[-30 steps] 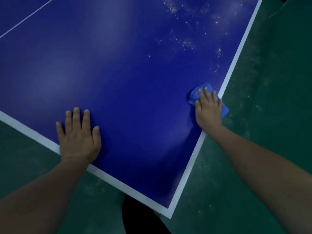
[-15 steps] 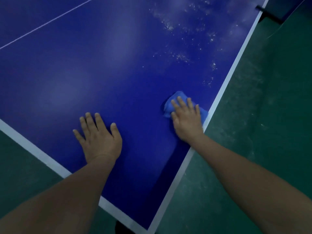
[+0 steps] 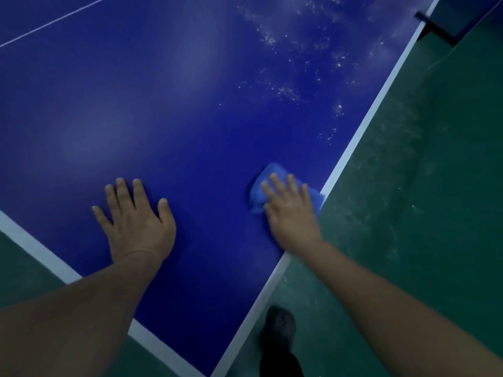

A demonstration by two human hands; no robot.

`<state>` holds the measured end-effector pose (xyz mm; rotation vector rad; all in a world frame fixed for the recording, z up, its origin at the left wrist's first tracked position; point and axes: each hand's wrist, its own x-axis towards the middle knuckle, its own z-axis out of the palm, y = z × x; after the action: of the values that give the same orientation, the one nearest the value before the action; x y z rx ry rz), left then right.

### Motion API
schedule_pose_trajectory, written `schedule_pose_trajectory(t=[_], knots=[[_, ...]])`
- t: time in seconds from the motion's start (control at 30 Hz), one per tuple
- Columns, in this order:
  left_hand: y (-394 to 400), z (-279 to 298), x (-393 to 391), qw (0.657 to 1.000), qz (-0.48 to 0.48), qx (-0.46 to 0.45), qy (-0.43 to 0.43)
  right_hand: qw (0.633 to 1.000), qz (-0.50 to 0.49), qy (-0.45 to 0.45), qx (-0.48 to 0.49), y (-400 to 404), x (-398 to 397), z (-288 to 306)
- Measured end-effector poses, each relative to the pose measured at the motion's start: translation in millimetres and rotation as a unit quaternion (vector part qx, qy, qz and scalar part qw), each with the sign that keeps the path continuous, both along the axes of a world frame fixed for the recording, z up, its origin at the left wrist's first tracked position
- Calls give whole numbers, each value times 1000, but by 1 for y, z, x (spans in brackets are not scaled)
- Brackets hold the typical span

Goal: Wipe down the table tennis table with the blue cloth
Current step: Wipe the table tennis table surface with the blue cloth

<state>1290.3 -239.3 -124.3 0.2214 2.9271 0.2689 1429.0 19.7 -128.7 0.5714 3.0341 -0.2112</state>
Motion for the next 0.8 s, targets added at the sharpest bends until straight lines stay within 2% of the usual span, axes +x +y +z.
schedule_pose_trajectory(t=[0.1,0.17,0.2,0.23,0.3,0.37,0.4,0.43,0.5,0.57,0.63,0.73,0.8], knots=[[2,0,-1,1000,1,1,2,986,-164,-12,-5,69,-10,6],[3,-1,0,1000,2,-2,3,970,-242,3,-24,76,-20,7],[3,-2,0,1000,2,-2,3,969,-248,2,-16,64,-24,6],[2,-2,0,1000,4,-1,3,976,-216,6,-4,45,-27,4],[1,-2,1,1000,10,1,1,999,-44,15,-9,-2,-21,2],[0,-2,1,1000,13,8,0,990,143,-6,-4,-18,-6,0],[1,-2,1,1000,13,12,0,984,179,-9,-9,-3,-9,2],[1,-2,1,1000,12,16,0,987,158,-2,-10,20,-16,2],[1,-3,2,1000,10,21,2,1000,21,-3,-10,69,-32,6],[1,-5,2,1000,14,20,4,995,-101,-23,-8,108,-42,9],[1,-5,1,1000,17,20,3,990,-139,-14,-3,109,-45,9],[1,-4,1,1000,12,29,3,997,-71,11,7,61,-37,4],[1,-3,2,999,12,31,6,997,74,5,-4,24,-25,1]])
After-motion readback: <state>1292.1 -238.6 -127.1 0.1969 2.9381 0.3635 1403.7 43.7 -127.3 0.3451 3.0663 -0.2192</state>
